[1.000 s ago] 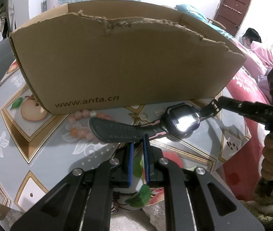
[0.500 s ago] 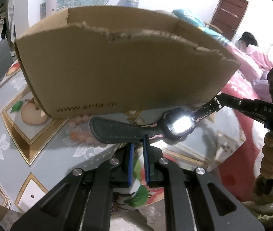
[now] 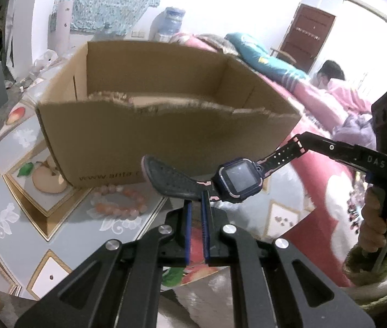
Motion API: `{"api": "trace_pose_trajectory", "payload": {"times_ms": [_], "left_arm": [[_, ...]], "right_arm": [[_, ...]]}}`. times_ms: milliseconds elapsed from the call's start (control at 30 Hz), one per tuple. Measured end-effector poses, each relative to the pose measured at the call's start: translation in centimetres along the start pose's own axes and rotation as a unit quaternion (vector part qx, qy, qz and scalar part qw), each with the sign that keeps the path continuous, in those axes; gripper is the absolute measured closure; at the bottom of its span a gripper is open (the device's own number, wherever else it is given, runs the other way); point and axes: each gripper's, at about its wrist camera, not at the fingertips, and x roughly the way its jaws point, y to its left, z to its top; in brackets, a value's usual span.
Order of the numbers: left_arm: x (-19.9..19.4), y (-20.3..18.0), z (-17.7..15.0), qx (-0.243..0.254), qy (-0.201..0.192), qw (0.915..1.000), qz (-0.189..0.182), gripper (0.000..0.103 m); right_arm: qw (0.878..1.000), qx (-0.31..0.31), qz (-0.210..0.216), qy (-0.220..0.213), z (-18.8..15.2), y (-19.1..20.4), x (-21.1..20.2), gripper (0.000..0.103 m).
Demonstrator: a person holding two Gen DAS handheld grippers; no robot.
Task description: Organize jewelry
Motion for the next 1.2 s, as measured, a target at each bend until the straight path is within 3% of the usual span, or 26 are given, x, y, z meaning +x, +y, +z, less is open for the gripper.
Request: {"api": "trace_pose_trajectory", "payload": {"times_ms": [300,467,667,767,933,1200], "left_arm": [[-4.5,-0.6,3.4,-0.007,-0.054,0.9980,-0.032,0.097],[-5.4,0.1,6.9,-0.013,-0.071,0.9968,-0.034,0.097],[-3.1,2.1,11.4,-0.029,-0.059,0.9973,-0.033,0.098],[-0.7,3.5,12.7,-0.048,-0.042,0.9976,-0.026,0.102],[1.2,4.5,12.6,-0.061,-0.020,0.9978,-0.015,0.102],[1.0,4.2,12.0,-0.044,-0.023,0.9987,0.010,0.102]], "right_arm": [[0.998,-0.044,0.021,-0.035,4.9,2.6,-2.2,0.103],[0.998,-0.049,0.045,-0.024,9.4,2.8,-0.5,0.103],[0.997,-0.036,0.058,0.037,13.7,1.9,4.9,0.103],[0.996,-0.033,0.040,0.066,15.0,1.6,8.2,0.103],[0.996,-0.045,0.041,0.061,16.0,1.8,8.9,0.103],[0.994,-0.064,0.064,0.056,17.0,3.5,8.3,0.103]]}}
